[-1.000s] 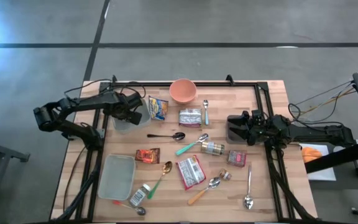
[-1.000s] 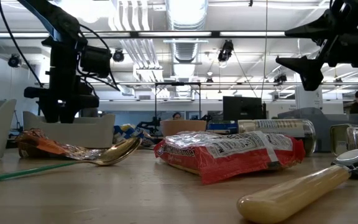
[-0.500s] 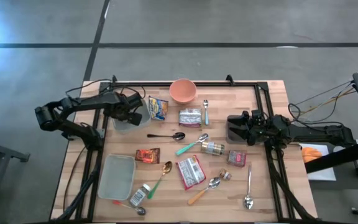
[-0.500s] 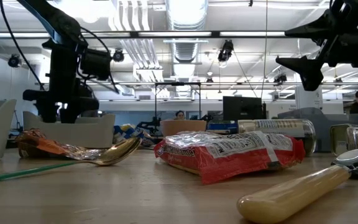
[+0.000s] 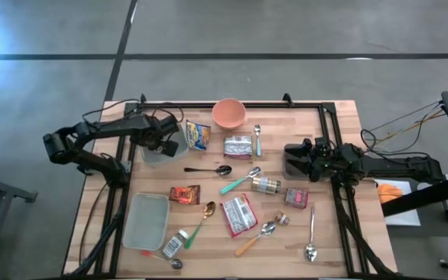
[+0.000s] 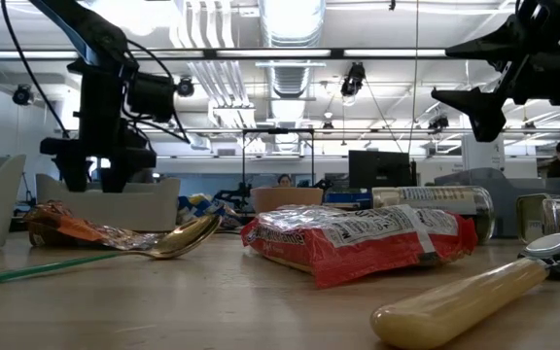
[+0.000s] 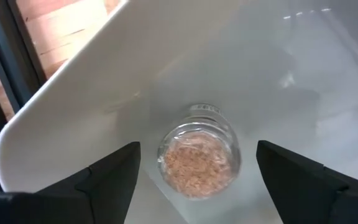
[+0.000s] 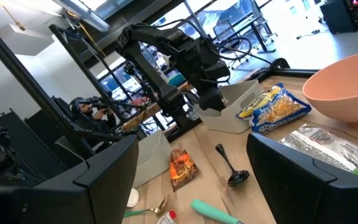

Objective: Pick & Place Food Item
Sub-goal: Put the blue noodle pack into the bottom gray bin

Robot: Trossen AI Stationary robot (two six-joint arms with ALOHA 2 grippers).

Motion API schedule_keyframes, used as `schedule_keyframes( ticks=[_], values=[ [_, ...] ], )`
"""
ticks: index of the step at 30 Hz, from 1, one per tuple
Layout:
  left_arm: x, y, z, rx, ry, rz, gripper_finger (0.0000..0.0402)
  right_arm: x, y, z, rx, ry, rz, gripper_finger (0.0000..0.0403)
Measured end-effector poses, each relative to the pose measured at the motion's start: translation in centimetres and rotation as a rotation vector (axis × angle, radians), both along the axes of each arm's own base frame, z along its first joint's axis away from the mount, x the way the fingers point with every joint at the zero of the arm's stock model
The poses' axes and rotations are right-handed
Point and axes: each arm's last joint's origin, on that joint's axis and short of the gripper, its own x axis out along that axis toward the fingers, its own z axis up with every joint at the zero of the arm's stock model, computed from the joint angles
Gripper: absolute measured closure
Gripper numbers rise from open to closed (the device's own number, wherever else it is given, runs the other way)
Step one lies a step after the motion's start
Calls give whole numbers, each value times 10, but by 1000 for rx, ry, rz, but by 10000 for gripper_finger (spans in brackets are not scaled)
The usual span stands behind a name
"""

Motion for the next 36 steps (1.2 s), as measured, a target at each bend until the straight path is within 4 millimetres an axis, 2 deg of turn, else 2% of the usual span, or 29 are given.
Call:
schedule_keyframes(
  ticks=[11,17,26,32,36],
  values=[
    [17,4,34,11,-34,-140,75,0,0,0,-3,0,0,106],
    [33,-19,51,10,-37,-294,75,0,0,0,-3,0,0,106],
    [68,-62,72,37,-218,-527,76,0,0,0,-3,0,-1,106],
    [88,-67,82,156,-368,-615,76,0,0,0,1,-1,-1,106],
    [95,-62,85,232,-343,-624,76,0,0,0,3,-1,-2,106]
  ],
)
